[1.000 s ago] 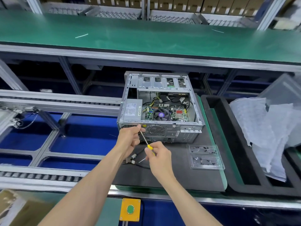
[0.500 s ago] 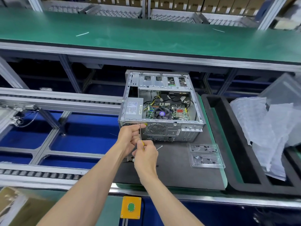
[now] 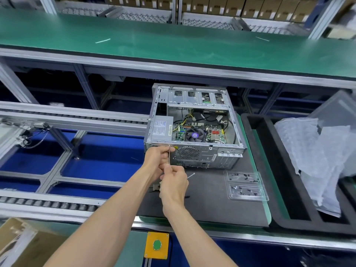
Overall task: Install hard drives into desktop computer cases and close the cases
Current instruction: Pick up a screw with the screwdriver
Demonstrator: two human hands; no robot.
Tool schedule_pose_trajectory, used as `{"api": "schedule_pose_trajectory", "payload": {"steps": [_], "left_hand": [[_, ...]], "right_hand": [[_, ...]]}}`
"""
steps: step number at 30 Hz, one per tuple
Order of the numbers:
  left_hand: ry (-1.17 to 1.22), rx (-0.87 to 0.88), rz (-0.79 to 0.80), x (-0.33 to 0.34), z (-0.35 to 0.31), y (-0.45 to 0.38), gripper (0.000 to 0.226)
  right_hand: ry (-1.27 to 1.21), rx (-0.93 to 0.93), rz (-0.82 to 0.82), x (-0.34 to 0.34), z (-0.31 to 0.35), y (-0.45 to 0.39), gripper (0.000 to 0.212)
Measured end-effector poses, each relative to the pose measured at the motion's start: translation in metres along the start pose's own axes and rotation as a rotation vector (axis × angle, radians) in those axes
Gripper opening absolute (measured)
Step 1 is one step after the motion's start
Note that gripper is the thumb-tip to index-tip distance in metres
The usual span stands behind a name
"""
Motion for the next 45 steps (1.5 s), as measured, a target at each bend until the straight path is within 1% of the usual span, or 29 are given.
{"api": "schedule_pose_trajectory", "payload": {"steps": [1,3,5,7,8,10,12,13,15,18,21,23,24,26,28,30,31,33,34,37,39,40,43,45], "left_hand": [[0.003,0.000,-0.004,0.000,0.000,0.000,0.025],[0.015,0.001,-0.009,0.001,0.001,0.000,0.024],[0.005,0.009,-0.009,0.000,0.002,0.000,0.022],[-0.021,0.004,0.007,-0.003,0.004,0.002,0.023],[-0.028,-0.012,0.021,-0.005,0.006,0.002,0.024],[-0.026,-0.050,0.060,-0.010,0.009,0.003,0.025],[-0.057,-0.058,0.080,-0.014,0.010,0.004,0.023],[-0.078,-0.054,0.077,-0.015,0.009,0.004,0.021],[-0.089,-0.051,0.053,-0.015,0.007,0.004,0.017],[-0.111,-0.020,-0.012,-0.012,0.005,0.004,0.016],[-0.133,0.007,-0.050,-0.009,0.004,0.007,0.014],[-0.106,0.001,-0.061,-0.008,0.004,0.007,0.012],[-0.085,-0.003,-0.062,-0.007,0.004,0.007,0.012],[-0.060,-0.014,-0.056,-0.007,0.005,0.006,0.012],[-0.078,-0.035,-0.023,-0.008,0.006,0.006,0.013],[-0.110,-0.081,0.036,-0.010,0.006,0.006,0.019],[-0.124,-0.100,0.053,-0.011,0.005,0.006,0.021],[-0.159,-0.103,0.045,-0.012,0.004,0.005,0.020],[-0.174,-0.095,0.031,-0.012,0.004,0.005,0.018],[-0.196,-0.067,-0.018,-0.012,0.004,0.005,0.015],[-0.195,-0.069,-0.031,-0.011,0.004,0.005,0.014],[-0.193,-0.073,-0.031,-0.011,0.004,0.005,0.014],[-0.200,-0.068,-0.045,-0.013,0.003,0.006,0.018],[-0.191,-0.042,-0.061,-0.014,0.001,0.007,0.023]], "right_hand": [[-0.045,0.038,-0.019,-0.001,-0.001,0.001,0.008],[-0.090,0.087,-0.078,-0.002,-0.005,0.000,0.017],[-0.100,0.086,-0.130,-0.001,-0.007,0.001,0.015],[-0.113,0.066,-0.148,0.000,-0.007,0.002,0.013],[-0.113,0.060,-0.148,0.001,-0.007,0.002,0.017],[-0.082,0.050,-0.135,0.002,-0.006,0.002,0.033],[-0.053,0.065,-0.121,0.003,-0.003,0.002,0.050],[-0.060,0.084,-0.117,0.003,-0.002,0.002,0.054],[-0.104,0.129,-0.100,0.004,-0.001,0.002,0.050],[-0.128,0.153,-0.078,0.001,-0.003,0.002,0.023],[-0.062,0.106,-0.123,-0.004,-0.007,-0.002,0.021],[-0.025,0.047,-0.159,-0.007,-0.006,-0.003,0.017],[-0.009,0.021,-0.161,-0.006,-0.006,-0.003,0.021],[0.036,0.005,-0.151,-0.004,-0.005,-0.002,0.039],[0.077,0.035,-0.135,0.000,-0.004,-0.001,0.048],[0.042,0.091,-0.109,0.004,-0.002,0.000,0.049],[-0.016,0.130,-0.104,0.005,-0.001,0.000,0.048],[-0.138,0.198,-0.111,0.004,0.000,0.001,0.041],[-0.158,0.212,-0.106,0.002,-0.001,0.000,0.036],[-0.087,0.157,-0.112,-0.004,-0.007,-0.003,0.019],[-0.058,0.089,-0.149,-0.007,-0.008,-0.003,0.018],[-0.054,0.069,-0.160,-0.007,-0.007,-0.002,0.021],[-0.038,0.102,-0.135,-0.003,-0.002,0.003,0.046],[-0.083,0.157,-0.104,0.002,-0.001,0.002,0.049]]}}
Point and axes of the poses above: each hand's wrist, its own y-axis away from the middle knuckle, its own x-axis out of the palm, z = x × y, the point moved 3 cm from there along -y, towards the middle knuckle, and after that the axes turned 3 degrees about -x, right-handed, at the moved point
